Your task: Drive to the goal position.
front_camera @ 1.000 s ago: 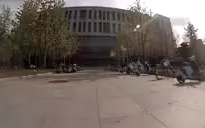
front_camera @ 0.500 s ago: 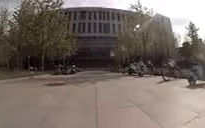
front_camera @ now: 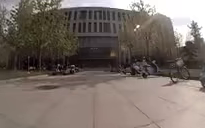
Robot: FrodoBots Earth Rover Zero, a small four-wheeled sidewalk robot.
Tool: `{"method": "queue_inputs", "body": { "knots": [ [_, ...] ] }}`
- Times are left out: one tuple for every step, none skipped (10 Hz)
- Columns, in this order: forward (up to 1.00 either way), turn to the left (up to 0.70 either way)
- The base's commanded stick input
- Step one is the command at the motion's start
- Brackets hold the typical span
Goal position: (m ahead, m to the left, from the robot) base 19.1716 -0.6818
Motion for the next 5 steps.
{"method": "queue_inputs", "body": {
  "knots": [
    [1.00,0.00],
    [1.00,0.00],
    [1.00,0.00],
    [1.00,0.00],
    [1.00,0.00]
  ]
}}
